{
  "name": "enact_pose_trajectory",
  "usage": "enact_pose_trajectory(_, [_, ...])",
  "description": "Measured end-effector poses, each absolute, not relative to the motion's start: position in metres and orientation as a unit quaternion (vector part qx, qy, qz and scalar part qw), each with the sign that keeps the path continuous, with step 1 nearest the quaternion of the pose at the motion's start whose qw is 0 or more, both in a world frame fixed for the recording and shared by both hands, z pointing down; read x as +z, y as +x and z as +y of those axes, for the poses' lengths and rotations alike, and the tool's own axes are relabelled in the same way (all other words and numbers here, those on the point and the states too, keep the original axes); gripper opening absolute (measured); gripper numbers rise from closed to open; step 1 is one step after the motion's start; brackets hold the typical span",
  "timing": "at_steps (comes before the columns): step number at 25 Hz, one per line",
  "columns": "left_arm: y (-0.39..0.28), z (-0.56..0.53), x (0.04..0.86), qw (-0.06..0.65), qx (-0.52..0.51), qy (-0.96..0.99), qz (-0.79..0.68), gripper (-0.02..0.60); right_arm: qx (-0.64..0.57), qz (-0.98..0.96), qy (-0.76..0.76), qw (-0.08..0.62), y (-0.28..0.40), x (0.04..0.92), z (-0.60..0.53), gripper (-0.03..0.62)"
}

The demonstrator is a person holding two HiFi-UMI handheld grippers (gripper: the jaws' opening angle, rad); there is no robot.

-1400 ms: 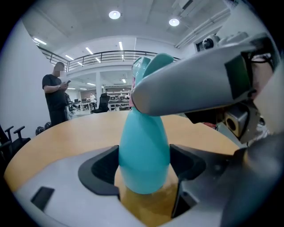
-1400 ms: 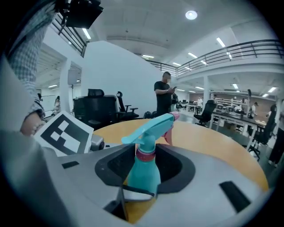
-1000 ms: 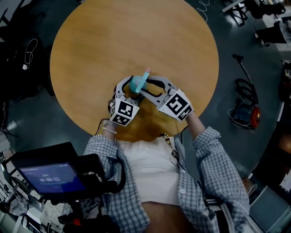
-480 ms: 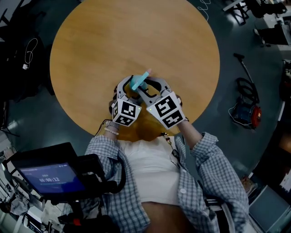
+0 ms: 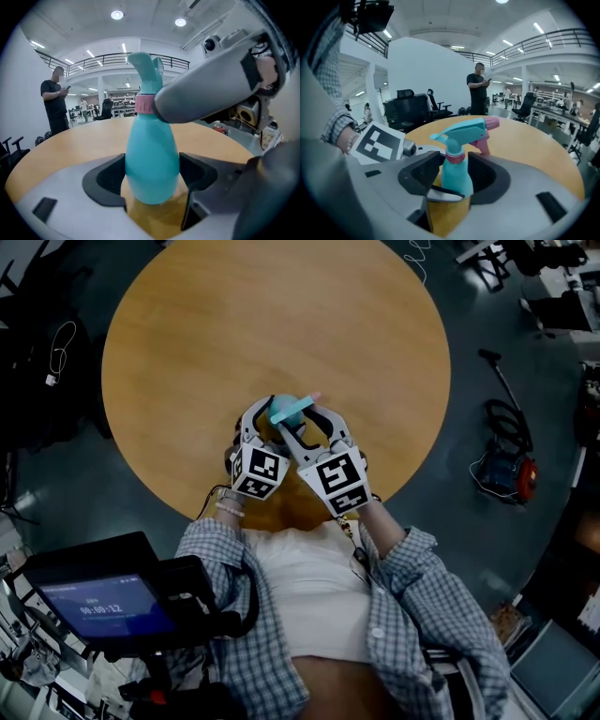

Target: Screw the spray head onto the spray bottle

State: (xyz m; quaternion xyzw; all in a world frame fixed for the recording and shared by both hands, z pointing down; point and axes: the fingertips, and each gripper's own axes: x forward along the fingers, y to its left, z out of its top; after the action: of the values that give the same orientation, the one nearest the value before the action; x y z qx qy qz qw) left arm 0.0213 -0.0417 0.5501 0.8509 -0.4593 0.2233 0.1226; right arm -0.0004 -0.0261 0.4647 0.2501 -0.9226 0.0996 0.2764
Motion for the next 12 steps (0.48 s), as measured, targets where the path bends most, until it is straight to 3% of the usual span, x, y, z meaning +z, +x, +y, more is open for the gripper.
enact_pose_trajectory(2, [0.022, -0.042, 0.550, 0.121, 0.222, 0.855, -0.453, 0.367, 0.116, -0.934, 0.206, 0.266, 0.004, 0.462, -0.019, 0.221])
enact_pose_trajectory(6, [0.023, -0.042, 0.549, 0.118, 0.220, 0.862, -0.442, 0.367, 0.105, -0.952, 0.141, 0.252, 0.024, 0.446, -0.013, 0.222])
enact_pose_trajectory(12, [0.022, -0.040, 0.549, 0.113, 0.218, 0.870, -0.427, 0.367, -0.035, -0.964, 0.027, 0.261, 0.041, 0.425, -0.042, 0.224])
